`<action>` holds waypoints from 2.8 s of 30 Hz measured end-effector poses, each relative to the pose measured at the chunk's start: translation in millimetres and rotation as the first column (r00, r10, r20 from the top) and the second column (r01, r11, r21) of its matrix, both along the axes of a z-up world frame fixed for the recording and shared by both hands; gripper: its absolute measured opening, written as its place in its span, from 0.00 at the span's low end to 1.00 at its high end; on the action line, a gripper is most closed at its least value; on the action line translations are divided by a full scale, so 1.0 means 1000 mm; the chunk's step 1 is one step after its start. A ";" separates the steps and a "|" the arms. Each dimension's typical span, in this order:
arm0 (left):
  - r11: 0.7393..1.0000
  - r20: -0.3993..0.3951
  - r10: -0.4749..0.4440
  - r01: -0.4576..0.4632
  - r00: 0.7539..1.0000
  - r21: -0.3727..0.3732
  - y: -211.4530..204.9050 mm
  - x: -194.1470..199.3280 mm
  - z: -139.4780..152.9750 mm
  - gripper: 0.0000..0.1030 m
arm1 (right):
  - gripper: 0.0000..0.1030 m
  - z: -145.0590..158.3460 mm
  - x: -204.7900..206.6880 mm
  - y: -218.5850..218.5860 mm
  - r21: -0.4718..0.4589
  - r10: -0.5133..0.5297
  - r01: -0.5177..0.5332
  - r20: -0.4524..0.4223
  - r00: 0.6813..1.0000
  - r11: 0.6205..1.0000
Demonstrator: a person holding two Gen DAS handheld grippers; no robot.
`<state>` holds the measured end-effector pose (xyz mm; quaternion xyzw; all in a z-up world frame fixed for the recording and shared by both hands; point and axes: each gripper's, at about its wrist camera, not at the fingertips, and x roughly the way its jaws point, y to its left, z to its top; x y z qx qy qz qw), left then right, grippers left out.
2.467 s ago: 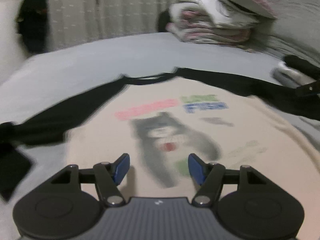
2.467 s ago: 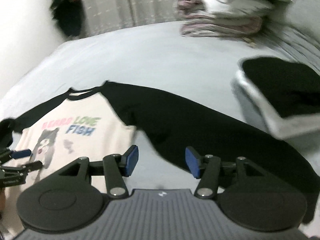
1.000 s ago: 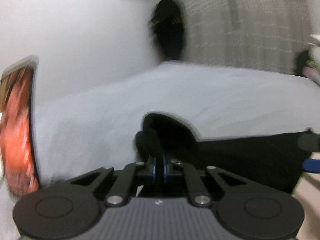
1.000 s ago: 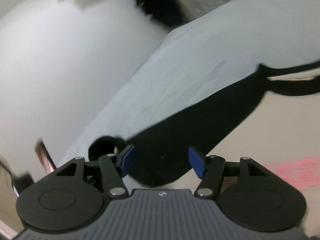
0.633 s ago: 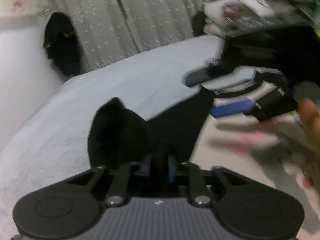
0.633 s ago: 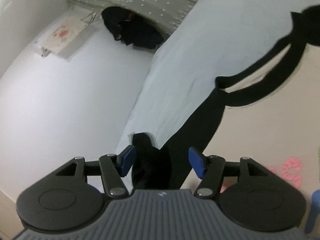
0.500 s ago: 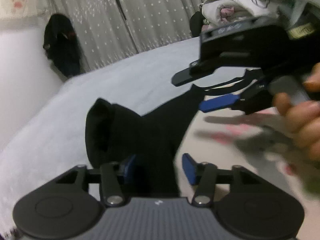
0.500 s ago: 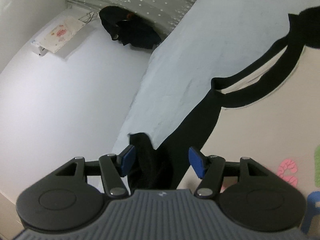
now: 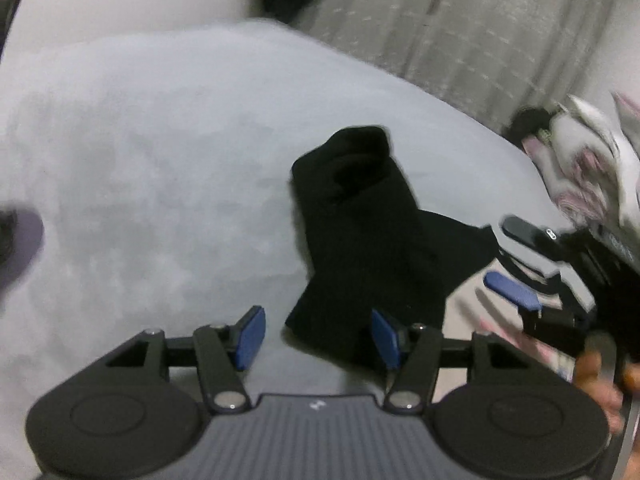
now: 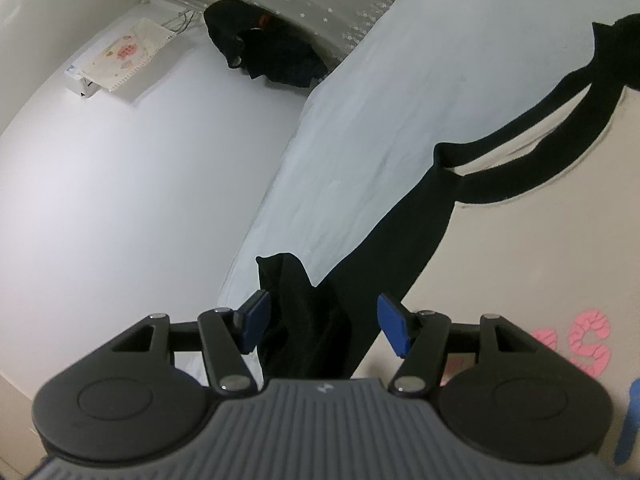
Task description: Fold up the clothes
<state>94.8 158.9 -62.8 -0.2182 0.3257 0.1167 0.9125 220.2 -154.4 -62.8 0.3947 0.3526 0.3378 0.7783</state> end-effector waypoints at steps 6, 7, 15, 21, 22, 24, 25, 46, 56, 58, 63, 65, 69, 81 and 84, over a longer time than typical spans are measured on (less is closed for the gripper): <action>0.997 -0.019 0.036 -0.035 0.999 0.072 -0.005 0.009 0.010 0.04 | 0.62 -0.002 -0.001 -0.003 -0.010 0.000 0.000 0.001 1.000 1.000; 0.995 -0.027 0.028 -0.025 0.999 0.098 -0.006 0.010 0.014 0.04 | 0.62 -0.002 -0.001 -0.004 -0.011 -0.001 0.001 0.001 1.000 1.000; 0.826 -0.048 0.045 -0.010 0.998 0.563 0.003 0.017 0.106 0.04 | 0.62 -0.002 -0.001 -0.001 -0.017 0.001 -0.001 -0.001 1.000 1.000; 0.714 -0.064 0.150 -0.063 0.987 0.697 0.033 0.041 0.161 0.04 | 0.62 -0.003 0.000 -0.002 -0.019 0.000 0.000 -0.004 1.000 1.000; 0.703 -0.068 0.171 -0.074 0.983 0.707 0.039 0.046 0.167 0.04 | 0.62 -0.003 0.001 -0.002 -0.018 -0.001 0.001 -0.004 1.000 1.000; 0.700 -0.085 0.209 -0.088 0.974 0.708 0.054 0.053 0.175 0.04 | 0.62 -0.003 0.001 -0.002 -0.019 -0.002 0.002 -0.006 1.000 1.000; 0.699 -0.101 0.227 -0.090 0.969 0.709 0.061 0.059 0.179 0.04 | 0.62 -0.002 0.001 -0.002 -0.020 -0.003 0.002 -0.006 1.000 1.000; 0.634 -0.379 0.505 -0.035 0.776 0.773 0.137 0.107 0.166 0.32 | 0.62 -0.002 0.001 0.001 -0.044 0.000 0.000 -0.003 1.000 0.999; 0.698 -0.326 0.252 0.062 0.911 0.713 0.049 0.109 0.170 0.39 | 0.62 -0.003 -0.001 0.005 -0.067 -0.003 0.003 0.004 1.000 0.998; 0.738 -0.309 0.178 0.081 0.934 0.669 0.025 0.108 0.166 0.39 | 0.62 -0.003 -0.002 0.006 -0.079 -0.004 0.005 0.010 1.000 0.997; 0.848 -0.186 0.066 0.043 0.980 0.528 -0.019 0.088 0.137 0.39 | 0.62 0.003 -0.006 0.009 -0.135 -0.019 0.025 0.049 0.999 0.991; 0.875 -0.142 0.071 0.007 0.987 0.484 -0.028 0.078 0.115 0.39 | 0.62 0.010 -0.010 0.008 -0.176 -0.034 0.047 0.079 0.996 0.983; 0.888 -0.101 -0.019 0.063 0.995 0.455 -0.035 0.063 0.072 0.35 | 0.62 0.030 -0.021 0.012 -0.278 -0.019 0.058 0.140 0.990 0.959; 0.893 0.025 -0.257 0.227 0.966 0.389 0.024 0.017 0.021 0.32 | 0.62 0.055 0.039 0.174 -0.671 0.544 -0.209 0.338 0.768 0.712; 0.906 0.043 -0.260 0.228 0.965 0.358 0.034 0.022 0.014 0.32 | 0.57 0.032 0.057 0.207 -0.703 0.582 -0.256 0.269 0.767 0.663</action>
